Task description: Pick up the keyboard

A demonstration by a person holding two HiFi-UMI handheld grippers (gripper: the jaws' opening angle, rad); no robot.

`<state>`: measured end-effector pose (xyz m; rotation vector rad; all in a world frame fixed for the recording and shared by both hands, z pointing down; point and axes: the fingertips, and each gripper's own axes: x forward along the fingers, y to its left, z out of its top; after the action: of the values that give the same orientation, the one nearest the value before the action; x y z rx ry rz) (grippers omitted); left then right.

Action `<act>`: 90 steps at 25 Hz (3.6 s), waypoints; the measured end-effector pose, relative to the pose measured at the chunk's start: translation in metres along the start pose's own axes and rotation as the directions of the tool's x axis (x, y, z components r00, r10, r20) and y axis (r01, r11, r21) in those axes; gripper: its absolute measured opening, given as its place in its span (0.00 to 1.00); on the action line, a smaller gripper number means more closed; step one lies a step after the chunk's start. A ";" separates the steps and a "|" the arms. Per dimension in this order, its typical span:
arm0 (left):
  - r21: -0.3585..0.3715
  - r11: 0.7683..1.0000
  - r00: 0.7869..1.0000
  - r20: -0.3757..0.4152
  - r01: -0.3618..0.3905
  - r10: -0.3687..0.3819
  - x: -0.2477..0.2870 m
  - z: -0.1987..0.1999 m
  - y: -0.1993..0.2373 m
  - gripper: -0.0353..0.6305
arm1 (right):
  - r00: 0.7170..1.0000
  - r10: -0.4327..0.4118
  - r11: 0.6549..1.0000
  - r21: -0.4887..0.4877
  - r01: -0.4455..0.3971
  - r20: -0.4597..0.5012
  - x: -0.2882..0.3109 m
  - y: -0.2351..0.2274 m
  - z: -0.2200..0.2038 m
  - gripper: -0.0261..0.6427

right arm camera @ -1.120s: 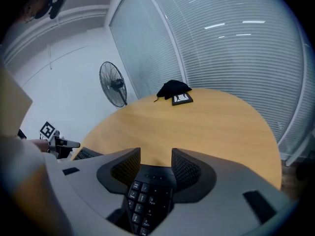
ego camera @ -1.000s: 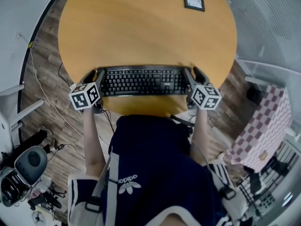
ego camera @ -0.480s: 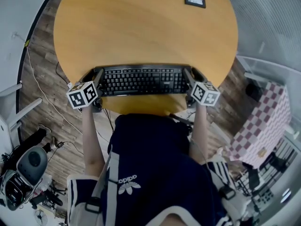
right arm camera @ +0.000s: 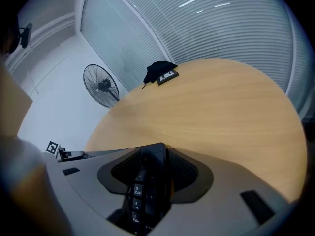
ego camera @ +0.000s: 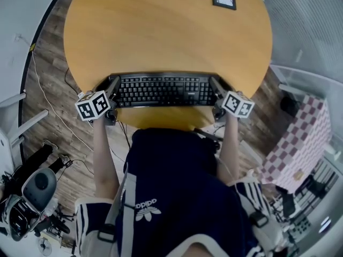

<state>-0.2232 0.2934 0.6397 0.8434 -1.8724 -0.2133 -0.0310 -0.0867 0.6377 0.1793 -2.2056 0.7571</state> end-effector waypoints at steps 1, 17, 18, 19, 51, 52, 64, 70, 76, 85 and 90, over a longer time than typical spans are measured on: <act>0.002 1.000 1.000 -0.003 -0.003 0.003 0.000 0.000 0.000 0.32 | 1.000 0.000 1.000 0.007 0.000 -0.001 0.001 -0.001 -0.001 0.30; 0.092 0.996 0.981 0.194 -0.016 -0.002 -0.031 -0.006 -0.057 0.32 | 0.990 0.045 0.994 -0.103 -0.031 0.132 -0.058 -0.008 0.006 0.29; 0.106 0.994 0.976 0.218 -0.013 -0.010 -0.036 -0.002 -0.061 0.32 | 0.986 0.055 0.992 -0.121 -0.037 0.155 -0.063 -0.004 0.011 0.29; 0.118 0.993 0.972 0.236 -0.011 -0.018 -0.040 0.005 -0.059 0.32 | 0.982 0.065 0.990 -0.133 -0.041 0.177 -0.063 0.004 0.017 0.29; 0.388 0.920 0.823 0.505 0.053 -0.261 -0.170 0.138 -0.119 0.32 | 0.812 0.155 0.943 -0.330 0.048 0.562 -0.179 0.130 0.127 0.29; 0.394 0.917 0.816 0.512 0.054 -0.268 -0.175 0.141 -0.122 0.32 | 0.807 0.161 0.939 -0.339 0.051 0.568 -0.185 0.134 0.131 0.29; 0.446 0.894 0.730 0.596 0.043 -0.333 -0.242 0.154 -0.153 0.32 | 0.736 0.220 0.913 -0.400 0.076 0.640 -0.248 0.176 0.151 0.29; 0.458 0.888 0.707 0.615 0.042 -0.350 -0.267 0.143 -0.168 0.32 | 0.713 0.240 0.898 -0.429 0.095 0.659 -0.279 0.185 0.146 0.29; 0.457 0.889 0.681 0.641 0.030 -0.353 -0.293 0.126 -0.175 0.32 | 0.687 0.248 0.895 -0.434 0.108 0.683 -0.305 0.196 0.130 0.29; 0.479 0.878 0.662 0.664 -0.019 -0.348 -0.321 0.115 -0.185 0.32 | 0.671 0.266 0.901 -0.425 0.082 0.693 -0.320 0.197 0.115 0.29; 0.472 0.881 0.663 0.668 -0.026 -0.338 -0.327 0.107 -0.183 0.32 | 0.670 0.263 0.901 -0.425 0.085 0.694 -0.324 0.200 0.109 0.29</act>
<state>-0.1575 0.3431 0.2584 1.3964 -2.6816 -0.2666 0.0507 -0.0222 0.2554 0.1720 -3.1345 0.2135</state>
